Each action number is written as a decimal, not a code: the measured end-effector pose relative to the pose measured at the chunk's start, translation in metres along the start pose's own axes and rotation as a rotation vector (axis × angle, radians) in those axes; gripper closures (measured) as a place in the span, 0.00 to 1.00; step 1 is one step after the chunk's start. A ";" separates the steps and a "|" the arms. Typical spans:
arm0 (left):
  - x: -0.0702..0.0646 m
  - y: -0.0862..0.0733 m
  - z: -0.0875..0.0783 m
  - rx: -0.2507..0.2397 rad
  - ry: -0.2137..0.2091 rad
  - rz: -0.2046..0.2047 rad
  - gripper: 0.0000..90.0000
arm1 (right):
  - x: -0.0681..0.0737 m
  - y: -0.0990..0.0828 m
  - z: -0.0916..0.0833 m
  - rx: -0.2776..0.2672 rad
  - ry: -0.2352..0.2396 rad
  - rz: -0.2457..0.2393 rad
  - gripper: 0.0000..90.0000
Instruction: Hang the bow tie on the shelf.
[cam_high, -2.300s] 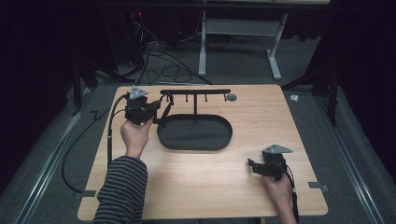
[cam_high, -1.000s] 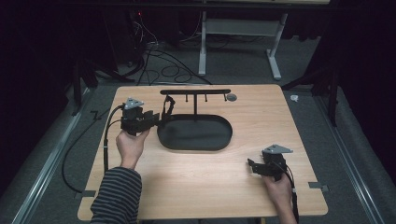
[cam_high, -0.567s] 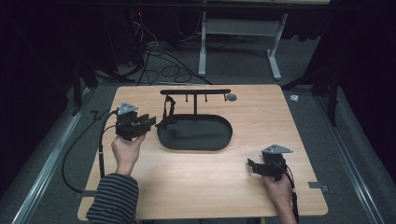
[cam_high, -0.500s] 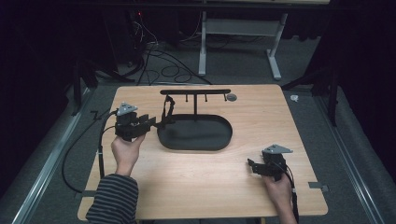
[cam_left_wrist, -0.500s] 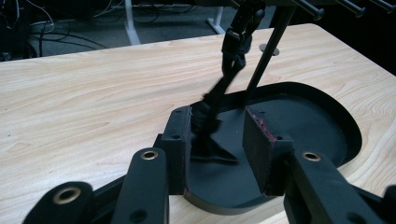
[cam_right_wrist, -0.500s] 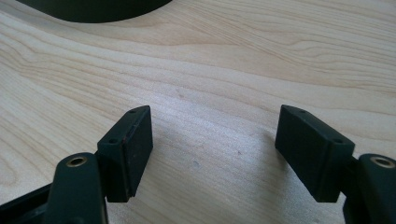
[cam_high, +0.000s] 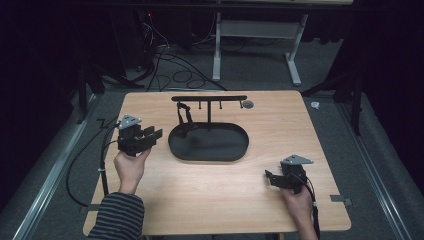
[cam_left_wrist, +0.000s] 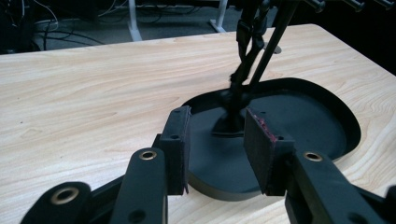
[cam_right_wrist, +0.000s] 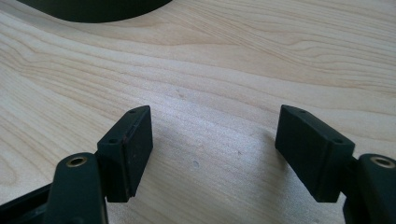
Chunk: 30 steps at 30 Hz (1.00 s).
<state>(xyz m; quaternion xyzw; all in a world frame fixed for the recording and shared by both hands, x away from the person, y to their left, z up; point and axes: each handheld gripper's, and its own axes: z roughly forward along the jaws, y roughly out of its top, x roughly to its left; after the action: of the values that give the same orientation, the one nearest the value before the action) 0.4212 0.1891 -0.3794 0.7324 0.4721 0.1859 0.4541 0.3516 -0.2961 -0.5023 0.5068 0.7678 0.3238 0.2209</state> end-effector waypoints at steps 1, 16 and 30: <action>0.000 -0.001 -0.001 -0.002 0.001 -0.001 0.69 | 0.000 0.000 0.000 0.000 0.000 0.000 0.32; 0.001 -0.013 -0.010 -0.031 0.000 -0.015 0.69 | 0.000 0.000 0.000 0.000 0.000 0.000 0.32; 0.000 -0.026 -0.020 -0.047 0.001 -0.026 0.69 | 0.000 0.000 0.000 0.000 0.000 0.000 0.32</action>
<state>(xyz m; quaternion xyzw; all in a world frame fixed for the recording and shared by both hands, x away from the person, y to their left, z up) 0.3939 0.2023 -0.3906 0.7152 0.4772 0.1913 0.4734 0.3516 -0.2961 -0.5023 0.5069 0.7677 0.3237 0.2209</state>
